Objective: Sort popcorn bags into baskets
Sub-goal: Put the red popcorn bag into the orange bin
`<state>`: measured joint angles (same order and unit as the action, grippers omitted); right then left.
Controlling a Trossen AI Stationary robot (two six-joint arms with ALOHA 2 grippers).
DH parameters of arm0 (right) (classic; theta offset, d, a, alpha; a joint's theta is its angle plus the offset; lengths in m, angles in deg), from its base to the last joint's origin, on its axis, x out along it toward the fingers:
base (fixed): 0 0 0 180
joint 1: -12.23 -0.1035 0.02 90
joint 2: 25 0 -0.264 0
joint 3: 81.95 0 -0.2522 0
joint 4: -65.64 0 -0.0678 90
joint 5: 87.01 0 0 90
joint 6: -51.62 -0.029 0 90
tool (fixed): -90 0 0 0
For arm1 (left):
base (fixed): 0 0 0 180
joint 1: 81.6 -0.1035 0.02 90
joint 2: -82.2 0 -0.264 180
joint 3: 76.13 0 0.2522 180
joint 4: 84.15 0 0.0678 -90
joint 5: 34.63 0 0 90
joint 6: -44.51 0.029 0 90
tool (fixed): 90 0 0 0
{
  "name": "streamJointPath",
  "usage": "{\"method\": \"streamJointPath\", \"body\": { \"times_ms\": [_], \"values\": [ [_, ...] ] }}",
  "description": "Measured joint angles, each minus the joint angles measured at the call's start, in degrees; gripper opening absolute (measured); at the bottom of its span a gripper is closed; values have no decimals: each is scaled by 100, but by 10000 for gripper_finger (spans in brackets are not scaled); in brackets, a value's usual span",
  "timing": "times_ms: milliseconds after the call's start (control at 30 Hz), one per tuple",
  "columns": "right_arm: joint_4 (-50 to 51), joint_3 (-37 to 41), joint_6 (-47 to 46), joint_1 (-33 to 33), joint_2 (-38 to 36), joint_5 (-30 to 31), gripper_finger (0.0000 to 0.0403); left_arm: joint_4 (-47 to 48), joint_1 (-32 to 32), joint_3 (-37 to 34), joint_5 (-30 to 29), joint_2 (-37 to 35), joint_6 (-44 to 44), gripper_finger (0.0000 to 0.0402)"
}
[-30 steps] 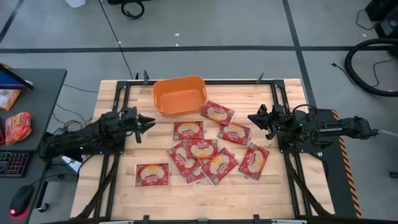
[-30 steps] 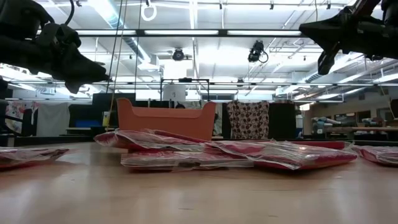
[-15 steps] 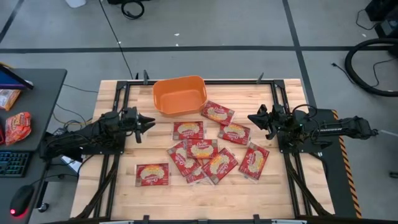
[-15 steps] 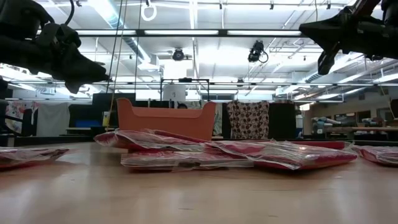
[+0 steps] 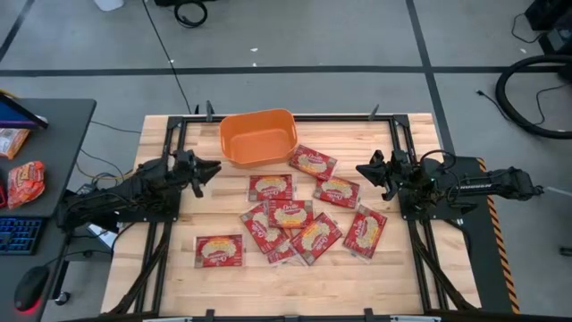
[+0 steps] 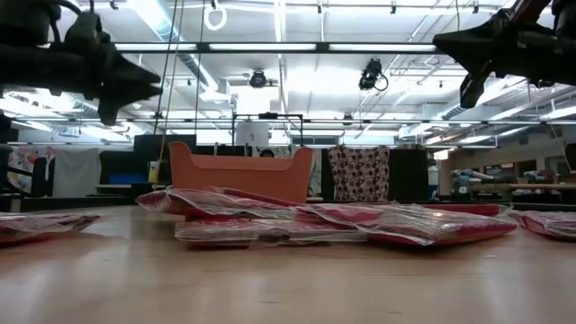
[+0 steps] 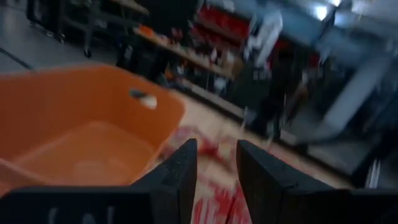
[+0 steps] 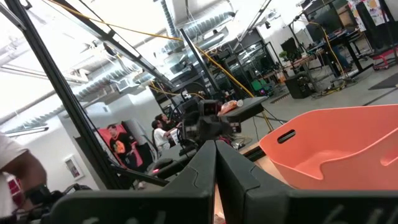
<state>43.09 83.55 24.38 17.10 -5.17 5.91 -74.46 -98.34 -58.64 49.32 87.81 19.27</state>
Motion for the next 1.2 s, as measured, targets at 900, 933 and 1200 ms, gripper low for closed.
{"method": "streamJointPath", "body": {
  "times_ms": [900, 933, 1200],
  "values": [
    [-681, 0, 393, 1, 2, 1184, 16, -2617, 1, 0, -659, 11, -3904, 117],
    [-861, 0, 232, 1, 0, 1262, 16, -2833, 14, 1, -646, 50, -3950, 117],
    [-1555, 0, -1018, 7, -1, 1742, 16, -3661, 710, 525, -391, 1060, -3493, 117]
  ]
}}
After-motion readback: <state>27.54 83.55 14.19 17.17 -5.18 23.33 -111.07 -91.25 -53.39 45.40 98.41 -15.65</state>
